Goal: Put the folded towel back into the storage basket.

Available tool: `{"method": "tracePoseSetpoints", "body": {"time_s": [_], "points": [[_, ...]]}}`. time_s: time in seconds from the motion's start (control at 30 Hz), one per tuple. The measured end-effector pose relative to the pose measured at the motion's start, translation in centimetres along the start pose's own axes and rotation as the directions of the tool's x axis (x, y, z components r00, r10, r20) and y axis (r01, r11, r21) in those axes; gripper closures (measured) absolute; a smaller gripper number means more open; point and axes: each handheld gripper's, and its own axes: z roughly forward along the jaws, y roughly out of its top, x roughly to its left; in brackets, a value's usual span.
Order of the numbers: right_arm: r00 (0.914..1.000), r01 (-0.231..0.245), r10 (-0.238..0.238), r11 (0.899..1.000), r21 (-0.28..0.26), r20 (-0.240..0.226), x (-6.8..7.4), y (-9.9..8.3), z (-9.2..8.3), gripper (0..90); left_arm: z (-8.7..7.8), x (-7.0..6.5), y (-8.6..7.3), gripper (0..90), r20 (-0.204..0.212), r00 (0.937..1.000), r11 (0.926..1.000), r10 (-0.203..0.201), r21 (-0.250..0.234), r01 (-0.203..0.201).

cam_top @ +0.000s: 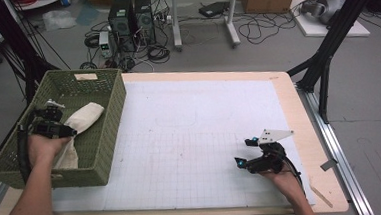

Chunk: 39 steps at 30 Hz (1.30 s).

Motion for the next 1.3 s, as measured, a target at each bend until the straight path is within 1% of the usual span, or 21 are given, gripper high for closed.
{"method": "tracePoseSetpoints", "body": {"time_s": [0.03, 0.07, 0.13, 0.3, 0.4, 0.43, 0.53, 0.57, 0.63, 0.7, 0.8, 0.9, 0.97, 1.03, 1.1, 1.13, 1.2, 1.27, 1.3], "points": [[1.0000, 0.000, 0.000, 1.000, 0.000, 0.000, 0.0, 0.0, 0.0, 16.0, 0.1, 0.0, 0.0, 70.7, 0.009, 1.0000, 1.0000, 0.001, 0.009, -0.002], [1.0000, 0.000, 0.000, 1.000, 0.000, 0.000, 0.0, 0.0, 0.0, 16.0, 0.2, -0.1, 0.0, 69.5, 0.010, 0.9999, 0.9999, 0.003, 0.012, -0.003], [1.0000, 0.000, 0.000, 1.000, 0.000, -0.001, 0.0, 0.0, 0.0, 16.0, 0.3, -0.1, 0.0, 66.1, 0.020, 0.9998, 0.9999, 0.008, 0.007, -0.008], [1.0000, 0.000, 0.000, 1.000, -0.001, -0.001, 0.0, 0.0, 0.0, 16.0, -0.2, -0.1, 0.0, 54.9, 0.050, 0.9979, 0.9991, 0.042, -0.010, -0.041], [1.0000, -0.002, 0.002, 1.000, -0.002, -0.002, 0.1, 0.0, 0.0, 16.0, -0.6, 0.0, 0.0, 51.0, 0.066, 0.9972, 0.9988, 0.035, -0.036, -0.033], [1.0000, -0.001, 0.001, 1.000, -0.001, -0.001, 0.1, 0.0, 0.0, 16.0, -0.7, -0.1, 0.0, 50.5, 0.073, 0.9965, 0.9985, 0.041, -0.039, -0.039], [1.0000, -0.002, 0.002, 1.000, -0.001, -0.001, 0.1, 0.0, 0.0, 16.0, -0.6, -0.3, 0.0, 50.8, 0.084, 0.9948, 0.9982, 0.057, -0.024, -0.055], [1.0000, -0.003, 0.003, 1.000, -0.002, 0.000, 0.1, 0.0, 0.0, 16.0, -0.5, -0.4, -0.1, 52.8, 0.076, 0.9948, 0.9976, 0.068, -0.016, -0.067], [1.0000, 0.000, 0.000, 1.000, -0.002, -0.002, 0.1, 0.0, 0.0, 16.0, -0.3, -0.5, -0.1, 56.9, 0.058, 0.9953, 0.9970, 0.077, 0.001, -0.077], [1.0000, 0.003, -0.003, 1.000, -0.001, -0.001, 0.1, 0.0, 0.0, 16.0, -0.2, -0.5, -0.1, 65.4, 0.063, 0.9942, 0.9961, 0.087, 0.011, -0.088], [1.0000, 0.005, -0.005, 1.000, -0.003, -0.002, 0.1, 0.0, 0.0, 16.0, -0.1, -0.4, -0.1, 74.3, 0.056, 0.9952, 0.9965, 0.080, 0.021, -0.081], [1.0000, 0.005, -0.005, 1.000, -0.004, -0.003, 0.1, 0.0, 0.1, 16.0, 0.0, -0.1, -0.1, 78.2, 0.025, 0.9976, 0.9977, 0.064, 0.018, -0.065], [1.0000, 0.000, 0.000, 1.000, -0.002, -0.009, 0.2, 0.1, 0.0, 16.0, 0.0, 0.1, 0.0, 78.5, 0.010, 0.9989, 0.9989, 0.046, 0.008, -0.046], [1.0000, 0.003, -0.003, 1.000, -0.006, -0.006, 0.1, 0.1, 0.0, 16.0, 0.0, 0.3, 0.0, 78.5, -0.005, 0.9998, 0.9997, 0.019, -0.014, -0.019], [0.9999, 0.004, -0.004, 1.000, -0.004, -0.010, 0.2, 0.1, 0.0, 16.0, 0.0, 0.4, 0.1, 77.7, -0.012, 0.9998, 0.9989, -0.018, -0.043, 0.017], [0.9999, 0.007, -0.007, 1.000, -0.004, -0.009, 0.2, 0.1, 0.1, 16.0, 0.0, 0.4, 0.1, 76.8, -0.016, 0.9995, 0.9984, -0.029, -0.049, 0.028], [0.9999, 0.004, -0.004, 1.000, -0.002, -0.010, 0.2, 0.1, 0.1, 16.0, 0.4, 0.3, 0.1, 74.6, 0.007, 0.9994, 0.9985, -0.035, -0.041, 0.035], [0.9999, 0.006, -0.006, 1.000, -0.003, -0.011, 0.2, 0.1, 0.1, 16.0, 0.8, 0.1, 0.1, 71.4, 0.044, 0.9986, 0.9996, -0.028, -0.006, 0.029], [0.9999, 0.006, -0.006, 1.000, -0.005, -0.012, 0.2, 0.1, 0.1, 16.0, 0.9, 0.0, 0.0, 69.7, 0.046, 0.9987, 0.9997, -0.023, 0.002, 0.023]]}}
